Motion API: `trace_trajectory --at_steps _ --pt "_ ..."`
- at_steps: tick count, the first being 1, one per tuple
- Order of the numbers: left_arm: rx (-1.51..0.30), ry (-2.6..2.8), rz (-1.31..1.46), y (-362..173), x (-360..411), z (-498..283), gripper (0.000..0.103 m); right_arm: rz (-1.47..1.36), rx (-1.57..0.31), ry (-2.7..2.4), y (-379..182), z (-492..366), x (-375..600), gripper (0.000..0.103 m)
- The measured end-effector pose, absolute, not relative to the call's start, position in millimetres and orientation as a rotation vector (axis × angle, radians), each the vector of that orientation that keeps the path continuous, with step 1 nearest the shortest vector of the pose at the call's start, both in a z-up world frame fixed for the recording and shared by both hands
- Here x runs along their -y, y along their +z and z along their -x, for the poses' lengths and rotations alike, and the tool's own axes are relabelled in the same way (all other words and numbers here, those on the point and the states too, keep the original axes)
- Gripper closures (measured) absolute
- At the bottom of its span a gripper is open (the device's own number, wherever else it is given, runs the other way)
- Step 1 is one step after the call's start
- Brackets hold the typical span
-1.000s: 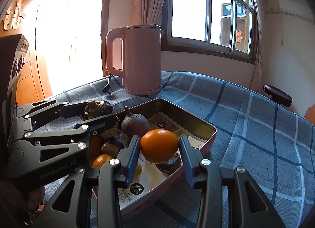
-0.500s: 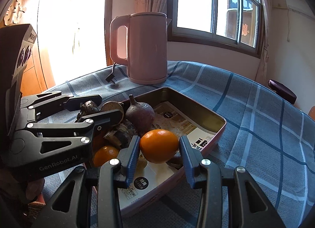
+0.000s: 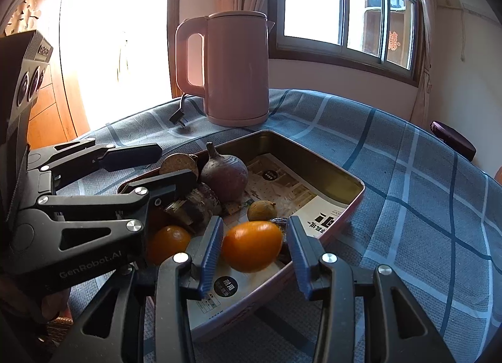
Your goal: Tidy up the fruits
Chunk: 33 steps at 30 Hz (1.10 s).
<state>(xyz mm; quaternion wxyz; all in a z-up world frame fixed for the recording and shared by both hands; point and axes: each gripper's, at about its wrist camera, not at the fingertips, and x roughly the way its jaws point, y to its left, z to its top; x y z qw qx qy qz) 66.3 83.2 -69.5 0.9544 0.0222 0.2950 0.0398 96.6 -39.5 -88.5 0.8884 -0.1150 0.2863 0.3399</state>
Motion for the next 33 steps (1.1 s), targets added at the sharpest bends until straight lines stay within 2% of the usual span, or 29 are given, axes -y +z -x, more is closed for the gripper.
trace_trajectory --at_steps 2,5,6,9,11,15,21,33 --pt "-0.596 0.086 -0.046 -68 -84 -64 0.049 0.245 -0.591 0.701 -88 -95 39 0.054" --pt "-0.561 0.098 -0.032 -61 -87 -57 0.028 0.242 -0.558 0.680 -84 -90 44 0.050" --pt "-0.542 0.109 -0.035 -58 -87 -54 0.024 0.235 -0.546 0.672 -82 -88 47 0.050" --pt "-0.504 0.139 -0.049 -49 -86 -48 0.023 0.200 -0.520 0.646 -72 -84 61 0.050" --pt "-0.488 0.143 -0.030 -43 -88 -45 0.018 0.179 -0.509 0.624 -65 -82 71 0.048" --pt "-0.457 0.162 -0.020 -33 -88 -38 0.011 0.139 -0.463 0.574 -48 -75 91 0.038" --pt "-0.425 0.180 -0.011 -22 -87 -29 0.004 0.094 -0.408 0.532 -30 -66 112 0.036" --pt "-0.397 0.195 -0.022 -11 -81 -17 0.000 0.081 -0.351 0.505 -17 -51 126 0.030"
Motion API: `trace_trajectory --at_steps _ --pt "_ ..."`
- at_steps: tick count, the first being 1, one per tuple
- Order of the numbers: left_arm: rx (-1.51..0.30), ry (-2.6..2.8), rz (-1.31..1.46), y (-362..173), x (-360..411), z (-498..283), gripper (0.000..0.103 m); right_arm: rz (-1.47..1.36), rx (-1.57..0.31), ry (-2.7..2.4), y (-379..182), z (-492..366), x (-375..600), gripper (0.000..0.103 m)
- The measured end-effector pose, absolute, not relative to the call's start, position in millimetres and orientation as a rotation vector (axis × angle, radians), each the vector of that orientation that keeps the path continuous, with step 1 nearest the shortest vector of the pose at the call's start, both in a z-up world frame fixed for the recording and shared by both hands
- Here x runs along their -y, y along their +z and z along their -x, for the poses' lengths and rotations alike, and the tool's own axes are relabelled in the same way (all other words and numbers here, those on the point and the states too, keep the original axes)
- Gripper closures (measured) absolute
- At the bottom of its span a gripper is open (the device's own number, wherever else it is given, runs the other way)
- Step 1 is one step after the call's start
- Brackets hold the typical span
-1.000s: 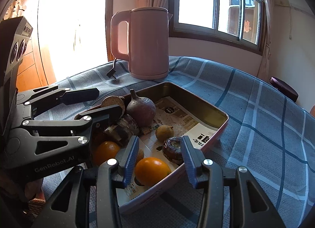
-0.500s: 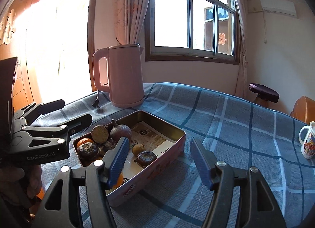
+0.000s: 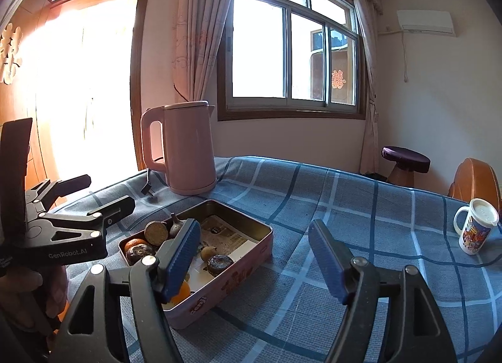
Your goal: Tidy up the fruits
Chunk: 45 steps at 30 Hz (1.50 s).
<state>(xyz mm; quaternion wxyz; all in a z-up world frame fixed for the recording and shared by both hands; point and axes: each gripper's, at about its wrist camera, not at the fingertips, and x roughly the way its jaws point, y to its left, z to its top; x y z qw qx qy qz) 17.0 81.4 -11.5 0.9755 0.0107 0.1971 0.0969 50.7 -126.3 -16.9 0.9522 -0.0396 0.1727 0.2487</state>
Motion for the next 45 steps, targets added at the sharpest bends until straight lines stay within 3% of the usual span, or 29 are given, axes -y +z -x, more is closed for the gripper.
trace_trajectory --at_steps 45 --pt "-0.371 0.179 -0.060 -6 -63 -14 0.000 0.059 -0.335 0.486 -16 -45 140 0.029"
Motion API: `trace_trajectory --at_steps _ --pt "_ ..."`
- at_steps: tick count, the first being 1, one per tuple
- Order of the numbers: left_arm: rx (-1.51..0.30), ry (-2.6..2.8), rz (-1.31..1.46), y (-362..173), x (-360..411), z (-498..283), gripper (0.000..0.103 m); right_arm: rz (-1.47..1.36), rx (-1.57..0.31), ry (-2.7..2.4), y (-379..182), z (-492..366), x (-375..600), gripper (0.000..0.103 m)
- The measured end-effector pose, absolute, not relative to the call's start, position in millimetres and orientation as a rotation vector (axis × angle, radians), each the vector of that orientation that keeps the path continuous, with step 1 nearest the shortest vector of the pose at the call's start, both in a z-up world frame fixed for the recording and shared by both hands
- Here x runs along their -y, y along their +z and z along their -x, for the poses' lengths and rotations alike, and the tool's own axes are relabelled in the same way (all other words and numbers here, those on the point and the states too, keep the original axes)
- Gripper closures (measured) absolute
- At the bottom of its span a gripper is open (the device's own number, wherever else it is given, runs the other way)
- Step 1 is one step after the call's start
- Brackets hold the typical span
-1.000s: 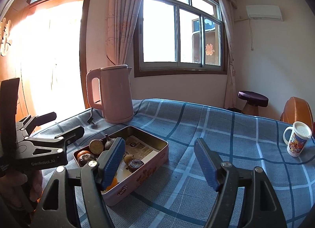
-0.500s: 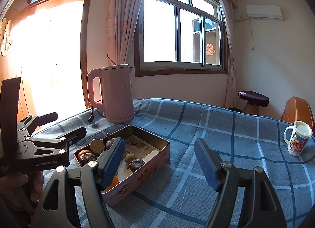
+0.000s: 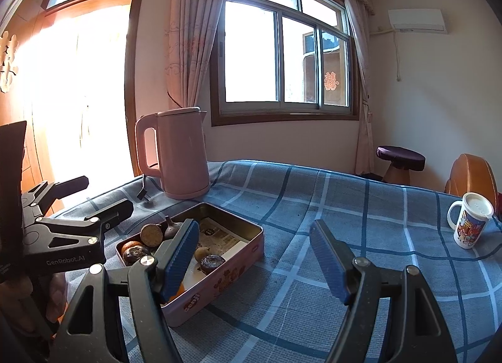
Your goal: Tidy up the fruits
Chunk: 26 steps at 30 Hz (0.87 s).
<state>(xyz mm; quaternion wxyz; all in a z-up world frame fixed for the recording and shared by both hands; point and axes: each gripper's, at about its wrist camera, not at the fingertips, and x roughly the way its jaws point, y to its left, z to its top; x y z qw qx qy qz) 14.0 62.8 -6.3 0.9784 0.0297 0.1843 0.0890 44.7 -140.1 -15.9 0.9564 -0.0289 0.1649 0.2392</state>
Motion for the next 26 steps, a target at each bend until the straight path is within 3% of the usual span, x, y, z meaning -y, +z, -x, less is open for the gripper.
trace_trajectory --at_steps 26 --pt "-0.377 0.195 -0.034 -4.2 -64.4 -16.2 0.000 0.080 -0.333 0.490 -16.7 -42.0 141.6 0.029"
